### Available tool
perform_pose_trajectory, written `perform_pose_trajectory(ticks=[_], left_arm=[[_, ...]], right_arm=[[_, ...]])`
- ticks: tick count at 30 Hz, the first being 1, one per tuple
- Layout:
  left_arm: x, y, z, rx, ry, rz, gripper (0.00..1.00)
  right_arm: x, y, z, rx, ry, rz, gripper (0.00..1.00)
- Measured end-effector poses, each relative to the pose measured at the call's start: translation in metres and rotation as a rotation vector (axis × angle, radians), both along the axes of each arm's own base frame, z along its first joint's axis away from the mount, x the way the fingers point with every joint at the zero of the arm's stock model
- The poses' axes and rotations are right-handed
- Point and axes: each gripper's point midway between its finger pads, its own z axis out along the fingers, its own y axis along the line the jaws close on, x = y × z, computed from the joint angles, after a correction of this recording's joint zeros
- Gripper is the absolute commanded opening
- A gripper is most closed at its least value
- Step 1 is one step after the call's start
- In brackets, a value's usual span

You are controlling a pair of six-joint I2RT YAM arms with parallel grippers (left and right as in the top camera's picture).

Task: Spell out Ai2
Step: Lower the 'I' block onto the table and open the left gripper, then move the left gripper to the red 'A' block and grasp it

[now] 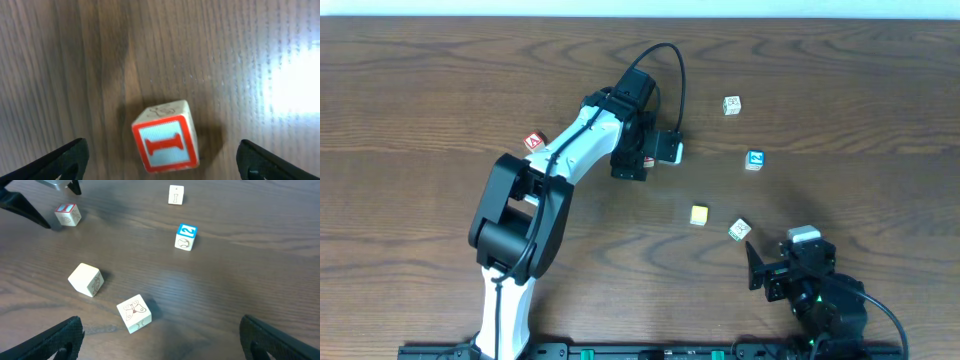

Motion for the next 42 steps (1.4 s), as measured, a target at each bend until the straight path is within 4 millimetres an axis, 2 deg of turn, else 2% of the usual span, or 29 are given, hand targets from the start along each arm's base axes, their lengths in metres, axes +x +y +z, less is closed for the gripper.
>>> perform_pose_trajectory(ticks=[2, 5, 11, 14, 16, 17, 22, 24, 28, 31, 35, 37, 39, 42], left_arm=[[0.000, 0.003, 0.008, 0.004, -0.005, 0.023, 0.95], [0.003, 0.008, 0.031, 0.007, -0.040, 0.080, 0.95], [0.016, 0.030, 0.104, -0.004, -0.188, 0.332, 0.95], [0.023, 0.050, 0.138, -0.024, -0.263, 0.534, 0.95], [0.026, 0.062, 0.153, -0.040, -0.293, 0.645, 0.95], [0.027, 0.077, 0.169, -0.074, -0.315, 0.781, 0.95], [0.013, 0.122, 0.203, -0.233, -0.260, 1.249, 0.95], [0.001, 0.134, 0.205, -0.260, -0.207, 1.398, 0.96], [-0.018, 0.140, 0.196, -0.247, -0.118, 1.540, 0.95], [-0.018, 0.130, 0.191, -0.287, -0.057, 1.570, 0.95], [-0.013, 0.107, 0.184, -0.366, 0.061, 1.560, 0.95], [-0.008, 0.105, 0.180, -0.395, 0.080, 1.624, 0.95], [-0.003, 0.114, 0.176, -0.415, 0.067, 1.755, 0.95], [0.005, 0.139, 0.170, -0.460, 0.036, 2.008, 0.95]], right_arm=[[0.000, 0.000, 0.000, 0.000, 0.000, 0.000, 0.99], [0.000, 0.000, 0.000, 0.000, 0.000, 0.000, 0.99], [0.000, 0.000, 0.000, 0.000, 0.000, 0.000, 0.99], [0.000, 0.000, 0.000, 0.000, 0.000, 0.000, 0.99], [0.000, 0.000, 0.000, 0.000, 0.000, 0.000, 0.99], [0.000, 0.000, 0.000, 0.000, 0.000, 0.000, 0.99], [0.000, 0.000, 0.000, 0.000, 0.000, 0.000, 0.99], [0.000, 0.000, 0.000, 0.000, 0.000, 0.000, 0.99], [0.000, 0.000, 0.000, 0.000, 0.000, 0.000, 0.99], [0.000, 0.000, 0.000, 0.000, 0.000, 0.000, 0.99], [0.000, 0.000, 0.000, 0.000, 0.000, 0.000, 0.99], [0.000, 0.000, 0.000, 0.000, 0.000, 0.000, 0.99], [0.000, 0.000, 0.000, 0.000, 0.000, 0.000, 0.99], [0.000, 0.000, 0.000, 0.000, 0.000, 0.000, 0.99]])
